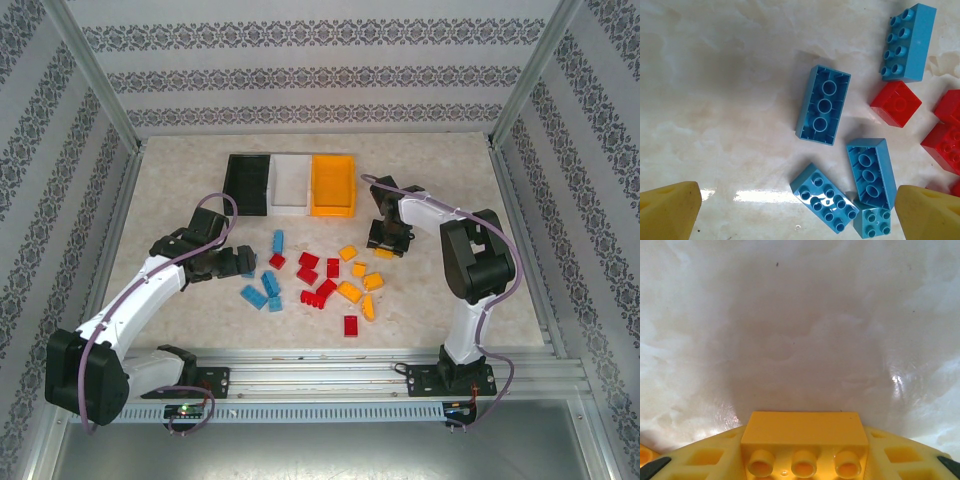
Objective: Sort the legos into containers by color
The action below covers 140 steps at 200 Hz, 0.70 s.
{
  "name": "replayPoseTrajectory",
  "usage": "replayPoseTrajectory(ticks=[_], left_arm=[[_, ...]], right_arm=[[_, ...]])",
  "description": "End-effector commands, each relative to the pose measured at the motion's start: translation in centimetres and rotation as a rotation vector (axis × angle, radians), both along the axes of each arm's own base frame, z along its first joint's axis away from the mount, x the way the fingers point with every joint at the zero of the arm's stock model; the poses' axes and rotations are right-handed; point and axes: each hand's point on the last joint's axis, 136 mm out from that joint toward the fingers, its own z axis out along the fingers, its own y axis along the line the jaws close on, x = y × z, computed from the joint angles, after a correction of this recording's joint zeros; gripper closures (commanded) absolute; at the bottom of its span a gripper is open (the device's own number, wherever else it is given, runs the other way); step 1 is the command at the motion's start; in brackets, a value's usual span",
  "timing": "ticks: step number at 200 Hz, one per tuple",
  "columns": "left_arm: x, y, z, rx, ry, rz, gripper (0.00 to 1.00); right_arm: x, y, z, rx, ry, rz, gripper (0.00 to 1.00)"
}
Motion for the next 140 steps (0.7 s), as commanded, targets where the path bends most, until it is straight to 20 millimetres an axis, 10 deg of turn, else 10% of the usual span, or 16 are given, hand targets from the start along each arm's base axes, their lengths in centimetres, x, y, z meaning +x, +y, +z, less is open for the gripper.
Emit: replayPoseTrajectory(ticks=[1, 84, 140], left_arm=[[0.4, 0.0, 0.7, 0.011, -0.013, -0.002, 0.00], [1.2, -1.1, 1.4, -0.078, -0.029, -0.013, 0.00], [2.1, -2.8, 1.9, -0.262, -0.060, 0.004, 0.00]], right_arm=[[-0.1, 0.6, -0.6, 0.031, 0.000, 0.007, 0.58], [0.6, 1.5, 3.8, 0.126, -0.098, 0.004, 0.60], [1.5, 3.3, 10.1, 0.270, -0.220, -0.002, 0.61]])
